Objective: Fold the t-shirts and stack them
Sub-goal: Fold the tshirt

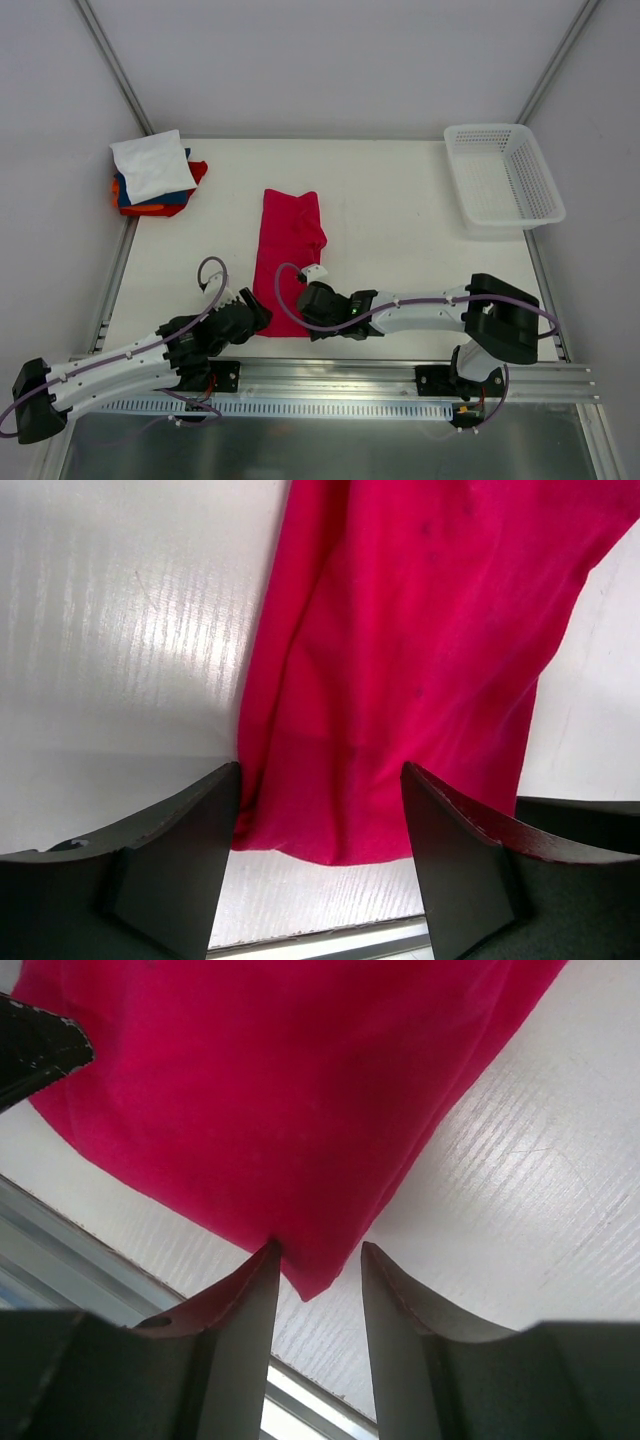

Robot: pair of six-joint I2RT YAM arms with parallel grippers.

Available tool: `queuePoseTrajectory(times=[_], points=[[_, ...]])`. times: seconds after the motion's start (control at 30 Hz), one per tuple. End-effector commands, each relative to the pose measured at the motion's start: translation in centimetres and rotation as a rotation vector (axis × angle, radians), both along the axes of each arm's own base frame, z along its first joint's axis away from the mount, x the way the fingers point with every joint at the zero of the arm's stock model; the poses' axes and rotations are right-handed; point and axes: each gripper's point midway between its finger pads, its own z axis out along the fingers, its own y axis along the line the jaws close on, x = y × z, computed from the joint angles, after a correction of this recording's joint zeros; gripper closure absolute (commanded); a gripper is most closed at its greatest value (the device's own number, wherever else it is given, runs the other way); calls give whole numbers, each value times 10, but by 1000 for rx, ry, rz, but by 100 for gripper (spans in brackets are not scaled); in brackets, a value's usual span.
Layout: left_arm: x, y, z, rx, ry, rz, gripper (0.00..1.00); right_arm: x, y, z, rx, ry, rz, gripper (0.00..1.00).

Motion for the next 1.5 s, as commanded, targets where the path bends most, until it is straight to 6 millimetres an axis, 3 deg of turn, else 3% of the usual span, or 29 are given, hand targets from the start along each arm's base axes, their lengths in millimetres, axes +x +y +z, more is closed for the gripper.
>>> queuePoseTrajectory(times=[0.0, 0.1, 0.2, 0.47, 0.57, 0.8, 1.1, 1.47], points=[[-25, 15, -29, 95, 134, -29, 33, 6, 11, 2, 20, -20, -25, 59], [-25, 16, -29, 107, 141, -30, 35, 6, 12, -3, 11, -13, -25, 65], [-26, 16, -29, 111, 144, -33, 44, 6, 12, -3, 12, -12, -28, 73], [-25, 15, -28, 111, 141, -34, 85, 8, 11, -4, 9, -15, -30, 98], [-23, 14, -25, 114, 130, -38, 100, 9, 11, 0, 16, -20, -32, 100], [-8, 5, 3, 141, 61, -68, 100, 16, 8, 17, 15, -59, -30, 100], [25, -22, 80, 156, -104, -118, 100, 31, 6, 64, 44, -153, -28, 100], [55, -25, 142, 212, -267, -95, 100, 82, -11, 113, 37, -283, -69, 100]])
